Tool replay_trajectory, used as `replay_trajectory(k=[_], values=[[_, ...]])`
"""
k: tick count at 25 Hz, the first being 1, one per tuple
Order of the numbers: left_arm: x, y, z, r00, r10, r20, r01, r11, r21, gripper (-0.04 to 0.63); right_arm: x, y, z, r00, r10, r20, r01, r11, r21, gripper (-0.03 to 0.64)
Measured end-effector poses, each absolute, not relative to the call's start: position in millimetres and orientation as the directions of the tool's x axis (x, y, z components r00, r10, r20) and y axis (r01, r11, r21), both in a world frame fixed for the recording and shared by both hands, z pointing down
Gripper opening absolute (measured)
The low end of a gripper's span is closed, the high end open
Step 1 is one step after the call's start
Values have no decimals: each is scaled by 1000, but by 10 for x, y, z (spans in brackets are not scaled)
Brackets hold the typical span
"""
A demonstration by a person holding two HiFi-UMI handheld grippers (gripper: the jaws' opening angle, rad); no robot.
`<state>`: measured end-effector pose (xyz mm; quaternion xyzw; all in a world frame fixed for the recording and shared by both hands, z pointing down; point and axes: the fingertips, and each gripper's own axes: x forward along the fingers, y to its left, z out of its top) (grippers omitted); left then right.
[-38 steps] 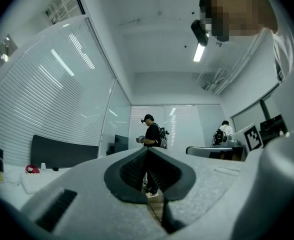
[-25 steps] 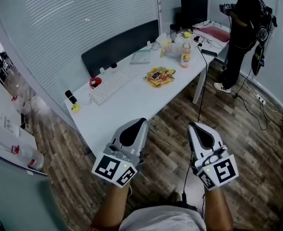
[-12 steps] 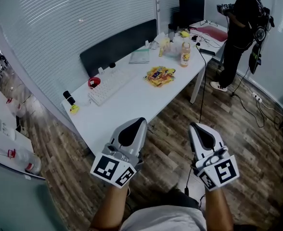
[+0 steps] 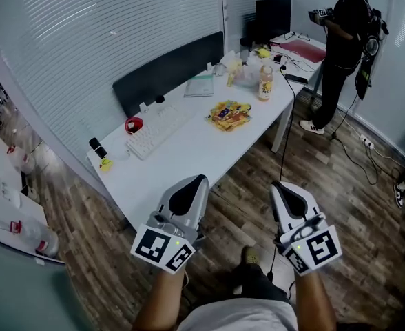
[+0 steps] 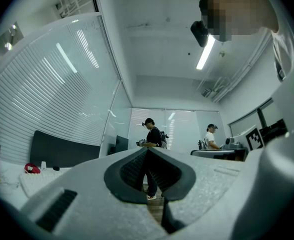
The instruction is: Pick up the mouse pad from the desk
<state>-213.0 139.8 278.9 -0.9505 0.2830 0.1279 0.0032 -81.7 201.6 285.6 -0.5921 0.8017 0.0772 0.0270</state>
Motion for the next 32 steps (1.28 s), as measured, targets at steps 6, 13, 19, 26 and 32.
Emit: replay_trajectory(k=[6, 13, 19, 26, 32], values=[[-2132, 1245, 2773, 794, -559, -238, -563, -825, 57, 15, -775, 1820, 2856, -317, -938, -143, -948, 308, 83, 12], [-1965, 962, 2769, 777, -589, -222, -597, -802, 38, 15, -561, 1522, 2889, -340, -928, -153, -940, 333, 72, 12], [-1647, 615, 2792, 762, -615, -204, -622, -782, 33, 15, -200, 1159, 2894, -349, -925, -153, -937, 340, 79, 12], [-1242, 197, 2781, 740, -647, -186, -656, -755, 17, 15, 233, 714, 2891, -383, -913, -142, -923, 373, 92, 12], [-947, -153, 2807, 704, -690, -169, -698, -716, 21, 15, 609, 365, 2882, -404, -905, -133, -914, 394, 96, 12]])
